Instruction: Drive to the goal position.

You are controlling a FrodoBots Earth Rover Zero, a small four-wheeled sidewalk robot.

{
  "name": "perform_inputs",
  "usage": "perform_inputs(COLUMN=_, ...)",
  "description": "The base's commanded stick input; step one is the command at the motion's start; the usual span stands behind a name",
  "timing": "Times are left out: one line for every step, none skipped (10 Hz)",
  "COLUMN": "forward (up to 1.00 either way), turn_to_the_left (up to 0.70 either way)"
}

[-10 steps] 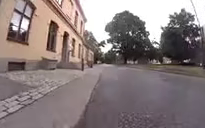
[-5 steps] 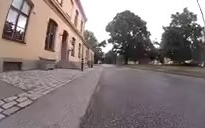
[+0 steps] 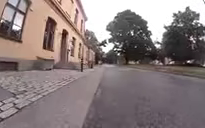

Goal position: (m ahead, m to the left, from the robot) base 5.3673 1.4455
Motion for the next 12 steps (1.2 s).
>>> perform_inputs(forward=0.7, turn_to_the_left=0.0)
perform_inputs(forward=0.7, turn_to_the_left=0.0)
perform_inputs(forward=0.7, turn_to_the_left=0.0)
perform_inputs(forward=0.7, turn_to_the_left=0.0)
perform_inputs(forward=0.7, turn_to_the_left=0.0)
perform_inputs(forward=0.7, turn_to_the_left=0.0)
perform_inputs(forward=0.7, turn_to_the_left=0.0)
perform_inputs(forward=0.7, turn_to_the_left=0.0)
perform_inputs(forward=0.7, turn_to_the_left=0.0)
perform_inputs(forward=0.7, turn_to_the_left=0.0)
perform_inputs(forward=0.7, turn_to_the_left=0.0)
perform_inputs(forward=0.7, turn_to_the_left=0.0)
